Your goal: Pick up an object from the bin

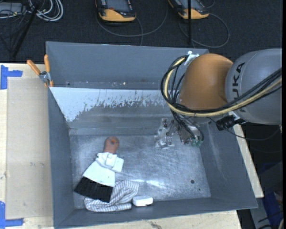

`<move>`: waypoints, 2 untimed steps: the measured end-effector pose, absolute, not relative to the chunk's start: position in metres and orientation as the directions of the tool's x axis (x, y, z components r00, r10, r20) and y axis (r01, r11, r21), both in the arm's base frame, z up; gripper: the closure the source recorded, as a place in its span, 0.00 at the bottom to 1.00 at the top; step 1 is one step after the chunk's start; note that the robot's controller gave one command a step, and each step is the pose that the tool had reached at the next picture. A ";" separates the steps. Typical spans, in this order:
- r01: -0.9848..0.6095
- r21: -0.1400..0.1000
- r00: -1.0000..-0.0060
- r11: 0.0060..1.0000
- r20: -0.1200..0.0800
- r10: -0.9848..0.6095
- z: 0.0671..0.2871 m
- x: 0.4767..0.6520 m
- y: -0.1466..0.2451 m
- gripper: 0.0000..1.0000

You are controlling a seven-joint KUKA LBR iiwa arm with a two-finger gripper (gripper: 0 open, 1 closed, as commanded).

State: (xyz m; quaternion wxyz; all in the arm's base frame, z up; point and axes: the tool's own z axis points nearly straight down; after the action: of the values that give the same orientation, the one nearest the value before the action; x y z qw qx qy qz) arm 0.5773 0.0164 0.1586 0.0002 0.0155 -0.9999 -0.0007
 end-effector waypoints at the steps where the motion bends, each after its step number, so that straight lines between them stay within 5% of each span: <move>1: -0.052 -0.001 -0.999 0.999 0.003 -0.052 0.144 0.574 0.012 1.00; 2: -0.083 0.001 -0.997 0.997 0.002 -0.083 0.134 0.556 0.052 0.00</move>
Offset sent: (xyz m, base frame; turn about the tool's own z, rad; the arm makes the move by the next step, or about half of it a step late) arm -0.0209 0.0340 -0.0234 -0.0501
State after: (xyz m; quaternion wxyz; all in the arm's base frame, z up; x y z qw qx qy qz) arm 0.5562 0.0516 0.1344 0.0009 0.0415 -0.9991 -0.0003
